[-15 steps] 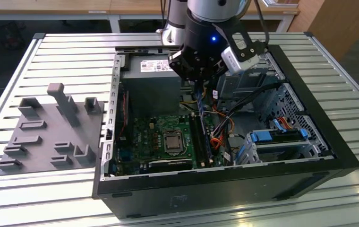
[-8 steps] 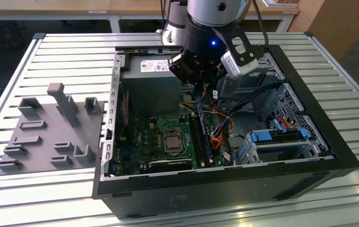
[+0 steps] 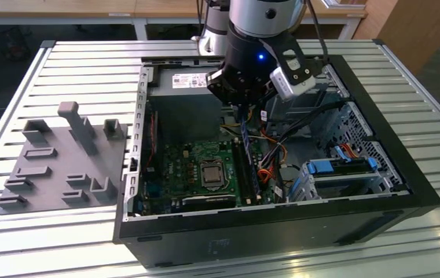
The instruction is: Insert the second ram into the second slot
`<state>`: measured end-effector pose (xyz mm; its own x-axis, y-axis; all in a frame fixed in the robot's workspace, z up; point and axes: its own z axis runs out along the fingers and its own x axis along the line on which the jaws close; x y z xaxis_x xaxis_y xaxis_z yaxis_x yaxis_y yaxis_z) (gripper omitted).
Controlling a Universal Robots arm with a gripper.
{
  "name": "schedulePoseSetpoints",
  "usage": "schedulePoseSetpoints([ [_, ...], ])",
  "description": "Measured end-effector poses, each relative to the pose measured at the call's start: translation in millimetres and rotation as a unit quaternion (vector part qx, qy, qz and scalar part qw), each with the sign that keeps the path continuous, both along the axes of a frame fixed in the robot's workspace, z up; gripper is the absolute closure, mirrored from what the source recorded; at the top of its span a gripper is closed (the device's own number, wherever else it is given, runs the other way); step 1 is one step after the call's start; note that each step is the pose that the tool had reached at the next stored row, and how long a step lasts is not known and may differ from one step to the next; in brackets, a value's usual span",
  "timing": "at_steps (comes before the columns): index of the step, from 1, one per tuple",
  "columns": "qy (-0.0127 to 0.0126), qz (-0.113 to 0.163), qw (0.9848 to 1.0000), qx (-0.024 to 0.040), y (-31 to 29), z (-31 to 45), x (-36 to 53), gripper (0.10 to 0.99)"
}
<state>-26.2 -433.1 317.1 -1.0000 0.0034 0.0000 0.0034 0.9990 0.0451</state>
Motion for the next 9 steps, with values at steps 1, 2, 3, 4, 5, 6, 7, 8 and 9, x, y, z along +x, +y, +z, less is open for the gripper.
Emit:
schedulePoseSetpoints([
  [1,0.0000,0.000,1.0000,0.0000,-0.1,-1.1,0.0,0.949],
  [2,0.0000,0.000,1.0000,0.0000,-0.1,-2.2,0.0,0.949],
  [3,0.0000,0.000,1.0000,0.0000,-0.1,-3.1,0.0,0.949],
  [4,0.0000,0.000,1.0000,0.0000,-0.2,-3.9,0.0,0.949],
  [5,0.0000,0.000,1.0000,0.0000,-0.4,-4.5,0.0,0.949],
  [6,0.0000,0.000,1.0000,0.0000,-0.7,-5.2,0.0,0.949],
  [7,0.0000,0.000,1.0000,0.0000,-1.0,-5.8,0.0,0.949],
  [8,0.0000,0.000,1.0000,0.0000,-1.2,-6.3,0.0,0.949],
  [9,0.0000,0.000,1.0000,0.0000,-1.4,-7.0,0.0,0.949],
])
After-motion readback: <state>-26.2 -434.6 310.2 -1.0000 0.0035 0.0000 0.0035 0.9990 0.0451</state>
